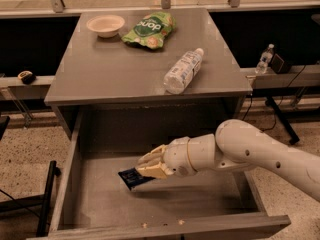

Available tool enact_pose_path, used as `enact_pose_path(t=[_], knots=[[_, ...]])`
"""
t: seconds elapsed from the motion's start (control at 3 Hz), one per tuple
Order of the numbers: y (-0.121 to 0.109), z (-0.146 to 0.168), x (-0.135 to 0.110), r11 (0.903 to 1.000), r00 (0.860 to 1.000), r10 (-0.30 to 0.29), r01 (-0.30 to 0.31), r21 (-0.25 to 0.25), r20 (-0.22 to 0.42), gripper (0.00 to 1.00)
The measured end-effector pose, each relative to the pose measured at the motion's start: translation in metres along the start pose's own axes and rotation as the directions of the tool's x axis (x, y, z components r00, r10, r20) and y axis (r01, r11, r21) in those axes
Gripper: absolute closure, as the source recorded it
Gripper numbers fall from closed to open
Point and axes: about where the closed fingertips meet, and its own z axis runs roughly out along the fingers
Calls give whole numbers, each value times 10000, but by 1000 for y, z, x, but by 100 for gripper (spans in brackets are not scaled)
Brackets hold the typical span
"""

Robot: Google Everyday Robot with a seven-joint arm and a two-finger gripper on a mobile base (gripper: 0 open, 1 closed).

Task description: Place rxbar blueberry into top drawer

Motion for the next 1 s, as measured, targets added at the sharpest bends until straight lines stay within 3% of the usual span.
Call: enact_pose_path(t=[0.33,0.67,1.0], knots=[[0,0,0,10000,10000,-1,1,-1,0,11],[0,0,0,10000,10000,-1,1,-1,0,0],[0,0,0,10000,10000,-1,1,-2,0,0]])
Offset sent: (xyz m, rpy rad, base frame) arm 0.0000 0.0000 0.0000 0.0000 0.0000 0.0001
